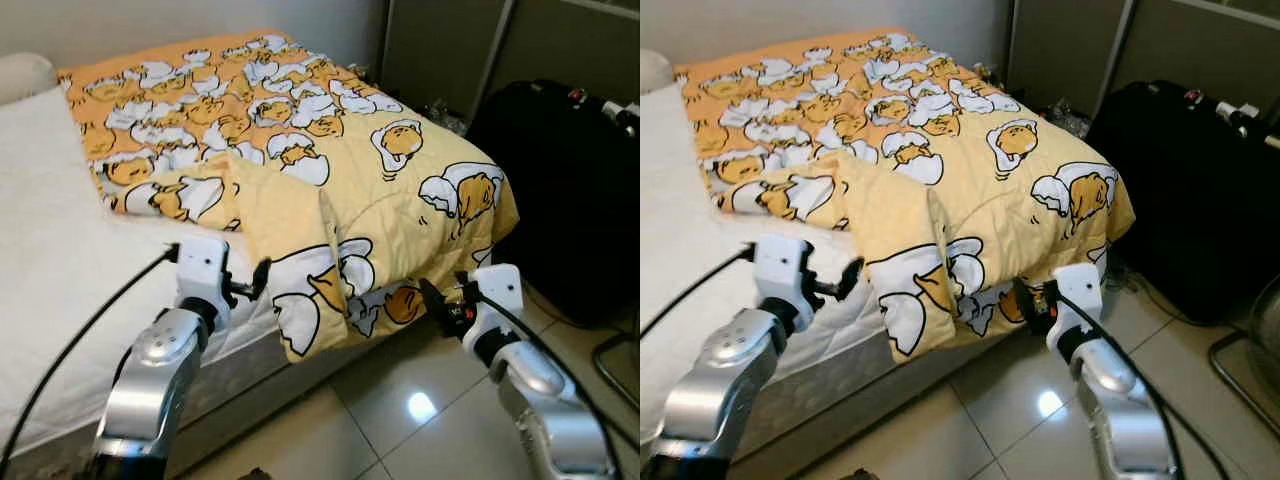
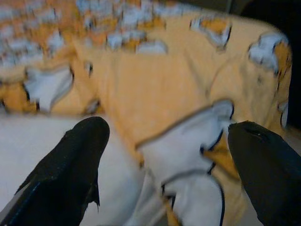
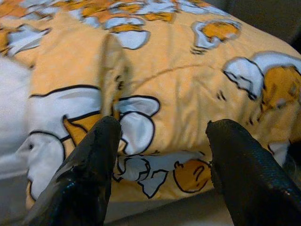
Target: Clean up the room
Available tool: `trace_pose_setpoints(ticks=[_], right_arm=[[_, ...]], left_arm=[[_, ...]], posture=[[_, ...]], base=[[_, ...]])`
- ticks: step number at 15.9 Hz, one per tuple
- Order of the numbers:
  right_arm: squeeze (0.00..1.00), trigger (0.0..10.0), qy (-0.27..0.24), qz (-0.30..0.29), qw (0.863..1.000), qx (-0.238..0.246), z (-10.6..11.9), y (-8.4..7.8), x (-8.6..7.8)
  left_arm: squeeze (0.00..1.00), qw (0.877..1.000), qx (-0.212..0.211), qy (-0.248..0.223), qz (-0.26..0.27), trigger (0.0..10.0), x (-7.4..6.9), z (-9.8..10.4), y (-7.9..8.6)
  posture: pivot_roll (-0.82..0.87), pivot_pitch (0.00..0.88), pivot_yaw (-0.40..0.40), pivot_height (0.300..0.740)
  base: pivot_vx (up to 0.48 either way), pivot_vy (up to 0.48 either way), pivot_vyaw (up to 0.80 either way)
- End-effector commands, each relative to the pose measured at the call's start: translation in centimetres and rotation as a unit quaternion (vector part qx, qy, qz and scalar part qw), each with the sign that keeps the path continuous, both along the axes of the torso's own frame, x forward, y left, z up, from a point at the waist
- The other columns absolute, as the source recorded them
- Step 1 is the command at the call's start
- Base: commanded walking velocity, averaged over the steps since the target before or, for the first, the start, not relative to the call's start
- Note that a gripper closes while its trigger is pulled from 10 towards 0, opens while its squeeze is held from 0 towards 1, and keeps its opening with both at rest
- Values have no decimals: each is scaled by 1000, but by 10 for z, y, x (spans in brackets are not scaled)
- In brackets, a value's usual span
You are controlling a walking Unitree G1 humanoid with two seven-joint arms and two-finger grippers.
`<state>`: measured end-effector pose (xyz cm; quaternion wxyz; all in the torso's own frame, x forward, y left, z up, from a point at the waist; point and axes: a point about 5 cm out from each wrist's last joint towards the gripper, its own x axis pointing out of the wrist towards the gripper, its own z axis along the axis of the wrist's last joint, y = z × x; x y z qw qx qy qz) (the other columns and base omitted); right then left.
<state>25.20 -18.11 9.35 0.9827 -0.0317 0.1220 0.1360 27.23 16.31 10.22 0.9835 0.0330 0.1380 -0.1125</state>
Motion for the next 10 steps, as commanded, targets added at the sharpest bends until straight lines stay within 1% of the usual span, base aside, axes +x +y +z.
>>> trace_pose_setpoints(ticks=[1,2,3,4,5,6,7,8,9,10], right_arm=[[0,10000,-7,18,1000,0,6,-4,5],[0,10000,-6,29,1000,-6,8,-7,6],[0,10000,-6,36,999,-10,9,-8,7],[0,10000,-1,61,998,-12,10,-9,8],[0,10000,2,89,996,-17,12,-9,8],[0,10000,13,136,991,-7,14,-6,5],[0,10000,21,164,986,1,15,-4,3],[0,10000,32,207,978,4,17,-1,-1],[0,10000,40,236,971,-5,19,-2,-6],[0,10000,43,244,969,-13,21,-4,-8]], left_arm=[[671,1000,7,18,-6,10000,4,-5,-3],[1000,1000,3,20,-10,10000,7,-6,-5],[1000,1000,0,21,-12,10000,8,-6,-6],[1000,999,-9,31,-25,10000,11,-7,-9],[1000,998,-7,43,-39,10000,14,-10,-13],[1000,994,-3,75,-74,10000,20,-21,-25],[1000,993,-8,91,-71,10000,24,-28,-28],[1000,991,-36,118,-51,10000,31,-39,-32],[1000,987,-50,146,-40,10000,38,-53,-37],[1000,985,-54,162,-28,10000,42,-60,-39]], posture=[[-47,5,29,740],[-50,8,29,740],[-51,10,28,740],[-50,16,24,740],[-49,24,21,740],[-52,37,25,740],[-60,50,32,740],[-75,71,41,740],[-94,114,52,740],[-104,137,57,740]], base=[[0,0,0],[0,0,0],[0,0,0],[0,0,0],[0,0,0],[0,0,0],[0,0,0],[0,0,0],[0,0,0],[0,0,0]])
